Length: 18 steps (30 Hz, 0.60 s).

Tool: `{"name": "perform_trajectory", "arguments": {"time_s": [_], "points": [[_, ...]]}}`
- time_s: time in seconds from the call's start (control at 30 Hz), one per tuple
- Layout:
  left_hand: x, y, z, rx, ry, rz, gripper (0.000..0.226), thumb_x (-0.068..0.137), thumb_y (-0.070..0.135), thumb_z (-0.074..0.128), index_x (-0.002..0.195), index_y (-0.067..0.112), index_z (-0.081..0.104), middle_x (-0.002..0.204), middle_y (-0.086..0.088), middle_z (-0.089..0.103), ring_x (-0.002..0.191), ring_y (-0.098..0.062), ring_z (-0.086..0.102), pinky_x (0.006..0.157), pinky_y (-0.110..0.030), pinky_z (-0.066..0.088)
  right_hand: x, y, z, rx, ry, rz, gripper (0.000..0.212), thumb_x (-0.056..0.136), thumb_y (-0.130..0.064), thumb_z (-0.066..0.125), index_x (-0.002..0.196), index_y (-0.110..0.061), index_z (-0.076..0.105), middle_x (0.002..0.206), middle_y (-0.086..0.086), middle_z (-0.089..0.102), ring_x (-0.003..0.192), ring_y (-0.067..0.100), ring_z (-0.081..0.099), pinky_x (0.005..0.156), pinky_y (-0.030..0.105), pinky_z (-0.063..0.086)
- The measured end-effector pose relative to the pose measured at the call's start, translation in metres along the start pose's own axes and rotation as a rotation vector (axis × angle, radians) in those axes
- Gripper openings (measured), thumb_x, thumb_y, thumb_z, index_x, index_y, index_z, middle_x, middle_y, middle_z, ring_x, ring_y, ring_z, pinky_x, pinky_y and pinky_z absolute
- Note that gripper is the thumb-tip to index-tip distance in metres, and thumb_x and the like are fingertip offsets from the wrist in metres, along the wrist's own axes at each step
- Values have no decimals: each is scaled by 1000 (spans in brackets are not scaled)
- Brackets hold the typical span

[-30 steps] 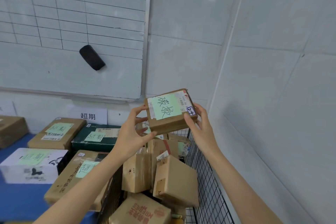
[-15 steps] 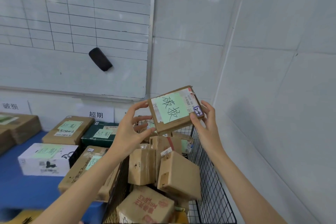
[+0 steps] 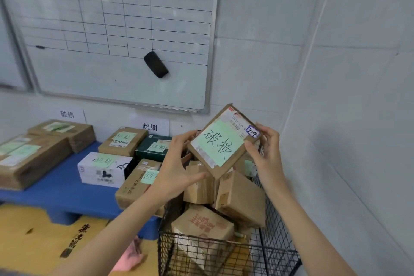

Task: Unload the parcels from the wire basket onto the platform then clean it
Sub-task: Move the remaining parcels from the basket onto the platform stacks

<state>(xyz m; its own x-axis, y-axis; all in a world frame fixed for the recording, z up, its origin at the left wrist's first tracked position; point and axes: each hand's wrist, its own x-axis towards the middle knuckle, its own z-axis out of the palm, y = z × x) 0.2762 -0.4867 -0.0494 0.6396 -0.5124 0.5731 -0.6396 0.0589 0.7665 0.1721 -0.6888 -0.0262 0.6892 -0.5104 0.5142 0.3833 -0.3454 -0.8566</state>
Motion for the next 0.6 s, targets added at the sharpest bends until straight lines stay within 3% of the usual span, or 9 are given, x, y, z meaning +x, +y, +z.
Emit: {"name": "perform_trajectory", "arguments": {"time_s": [0.1, 0.13, 0.2, 0.27, 0.43, 0.5, 0.6], "points": [[-17, 4, -14, 58, 66, 17, 85, 69, 23, 90, 138, 33, 41, 135, 14, 40, 127, -10, 46, 96, -23, 50, -7, -8, 22, 23, -28, -13, 44, 94, -16, 63, 133, -25, 44, 138, -9, 51, 126, -8, 47, 90, 13, 48], [-23, 5, -20, 71, 90, 7, 84, 68, 26, 90, 137, 33, 42, 134, 15, 39, 126, -10, 47, 96, -25, 49, -9, -9, 30, -5, -40, -13, 46, 94, -22, 63, 134, -30, 44, 138, -13, 50, 128, -9, 45, 94, 16, 47], [-32, 6, -35, 98, 137, -6, 85, 64, 34, 89, 135, 30, 42, 133, 15, 40, 123, -10, 48, 96, -19, 47, -11, -10, 49, -73, -74, 4, 48, 93, -35, 63, 135, -45, 41, 141, -21, 45, 133, -4, 40, 106, 36, 45], [-42, 9, -51, 115, 175, -33, 86, 61, 36, 88, 133, 29, 41, 133, 12, 43, 122, -5, 48, 96, -11, 42, -13, -13, 69, -94, -112, 30, 47, 94, -41, 61, 133, -56, 39, 141, -24, 43, 135, 0, 39, 108, 49, 44], [-69, 9, -92, 78, 248, -118, 91, 55, 44, 84, 131, 24, 39, 128, 24, 48, 124, 1, 45, 97, -8, 38, -16, -28, 126, -32, -252, 35, 52, 95, -44, 59, 140, -54, 35, 148, -14, 43, 136, 5, 41, 109, 40, 44], [-78, 8, -111, 80, 287, -133, 88, 57, 40, 85, 130, 23, 39, 129, 18, 50, 125, -4, 47, 99, -14, 41, -19, -33, 150, 33, -300, 41, 56, 93, -45, 59, 140, -56, 29, 148, -17, 41, 137, 6, 40, 108, 37, 44], [-90, 4, -141, 91, 332, -162, 83, 60, 35, 90, 125, 29, 38, 132, 7, 52, 126, -8, 51, 97, -16, 44, -22, -43, 189, 127, -341, 43, 58, 96, -32, 58, 143, -41, 25, 146, -15, 40, 136, 4, 39, 108, 30, 40]]}}
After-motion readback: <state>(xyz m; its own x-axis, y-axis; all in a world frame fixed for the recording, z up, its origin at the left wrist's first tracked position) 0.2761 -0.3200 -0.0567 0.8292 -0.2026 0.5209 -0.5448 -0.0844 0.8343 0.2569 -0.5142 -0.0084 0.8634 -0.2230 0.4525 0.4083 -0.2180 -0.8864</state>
